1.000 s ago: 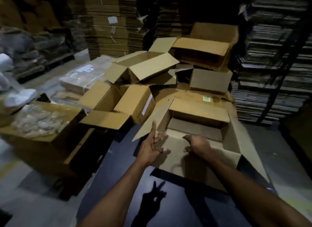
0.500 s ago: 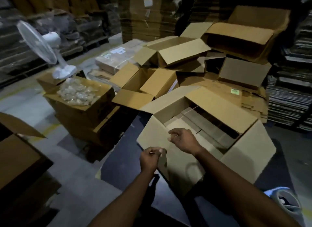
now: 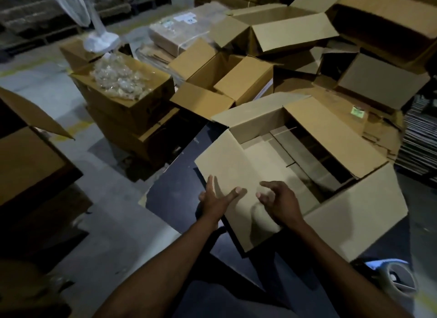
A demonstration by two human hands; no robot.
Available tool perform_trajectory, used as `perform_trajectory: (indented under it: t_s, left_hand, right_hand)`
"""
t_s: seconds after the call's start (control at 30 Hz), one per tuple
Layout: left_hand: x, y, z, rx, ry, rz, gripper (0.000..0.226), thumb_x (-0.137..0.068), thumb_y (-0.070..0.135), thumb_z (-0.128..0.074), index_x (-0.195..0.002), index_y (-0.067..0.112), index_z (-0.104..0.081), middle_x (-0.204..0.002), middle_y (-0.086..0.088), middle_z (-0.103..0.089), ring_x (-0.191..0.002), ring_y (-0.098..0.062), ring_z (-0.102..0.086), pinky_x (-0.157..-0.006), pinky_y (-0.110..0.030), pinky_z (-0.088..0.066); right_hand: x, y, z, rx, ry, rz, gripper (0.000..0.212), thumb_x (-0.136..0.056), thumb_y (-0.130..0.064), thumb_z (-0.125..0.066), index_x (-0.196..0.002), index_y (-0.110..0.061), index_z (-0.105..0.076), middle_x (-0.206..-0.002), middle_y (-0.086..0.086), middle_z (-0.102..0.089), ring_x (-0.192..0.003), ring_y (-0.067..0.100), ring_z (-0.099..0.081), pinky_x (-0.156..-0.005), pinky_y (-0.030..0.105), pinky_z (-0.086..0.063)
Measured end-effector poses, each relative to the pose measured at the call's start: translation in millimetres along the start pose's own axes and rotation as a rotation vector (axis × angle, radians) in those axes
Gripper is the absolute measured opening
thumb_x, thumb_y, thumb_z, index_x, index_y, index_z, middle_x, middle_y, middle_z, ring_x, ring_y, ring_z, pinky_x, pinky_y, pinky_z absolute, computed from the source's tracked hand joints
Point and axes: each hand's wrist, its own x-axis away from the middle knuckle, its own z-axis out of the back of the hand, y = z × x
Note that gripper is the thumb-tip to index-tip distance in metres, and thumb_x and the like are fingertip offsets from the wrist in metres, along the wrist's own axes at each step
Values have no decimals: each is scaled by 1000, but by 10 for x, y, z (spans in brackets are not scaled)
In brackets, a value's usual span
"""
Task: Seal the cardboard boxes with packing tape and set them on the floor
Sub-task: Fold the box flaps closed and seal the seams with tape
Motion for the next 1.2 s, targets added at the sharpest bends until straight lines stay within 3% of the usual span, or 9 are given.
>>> perform_trajectory:
  t_s: [0.13,0.27,0.37,0.5,0.63,0.8,0.9,1.1,1.2]
  left_hand:
    - [-132,150,73,107,10,31,133,-35,90,-83,-151,41,-42,-159,4,-40,-134,-26,-51,-103,-44,-54]
    - [-461,259,235,-49,48,49,159,-27,100,-73,-161,32,-24,-161,-2,-35,-145,-31,-41,-116,-49,-42]
    - [-782,12,447,102,55,159,146,-35,89,-86,-159,36,-30,-159,2,-46,-137,-25,-52,-111,-47,-49]
    - [-599,293,759,138,54,155,140,-58,68,-92,-165,17,-18,-166,-4,-33,-147,-29,-39,-118,-44,-39]
    - [-680,342,909,53,16,153,152,-46,79,-89,-166,25,-14,-166,-3,-32,-149,-32,-37,-120,-47,-37]
    - [-794,-17,942,230,8,297,119,-44,75,-95,-143,23,-55,-128,-2,-72,-112,-27,-71,-100,-52,-57]
    - [-647,160,980,267,18,339,98,-50,73,-93,-128,21,-68,-114,-7,-78,-103,-33,-74,-96,-55,-58]
    - [131,886,961,163,225,65,62,-68,34,-97,-118,18,-64,-118,-2,-71,-104,-25,-67,-96,-44,-56]
    - [405,1253,885,-110,242,-94,99,-53,51,-99,-137,24,-56,-127,5,-68,-115,-22,-64,-102,-50,-54]
  right_hand:
    - [-117,-245,-262,-121,1,21,27,-88,-18,-75,-112,-28,-74,-119,-1,-70,-113,17,-65,-103,35,-50]
    - [-215,-534,-503,-181,-16,33,42,-93,-4,-60,-131,-23,-66,-131,-1,-67,-119,15,-62,-106,30,-47]
    - [-253,-674,-670,-244,33,-17,46,-93,1,-59,-130,-24,-67,-131,-5,-67,-119,11,-62,-104,23,-46]
    - [-309,-813,-799,-344,91,-86,42,-93,4,-61,-123,-24,-71,-125,-8,-70,-115,8,-65,-96,11,-44]
    - [-304,-900,-887,-508,156,-99,38,-92,9,-62,-114,-19,-73,-114,-9,-72,-109,5,-67,-88,4,-45]
    - [-287,-972,-936,-551,102,-80,34,-96,1,-61,-122,-20,-70,-120,-9,-71,-111,0,-65,-92,5,-45]
    - [-283,-890,-824,-541,27,-61,34,-99,-8,-62,-131,-20,-65,-123,-12,-68,-113,0,-63,-98,14,-47]
    - [-203,-535,-287,-451,-2,20,33,-93,-6,-67,-123,-21,-70,-116,-8,-72,-105,6,-69,-89,12,-51]
    - [-127,-346,12,-360,25,109,34,-92,-7,-69,-121,-25,-70,-114,-11,-73,-102,4,-69,-85,16,-55]
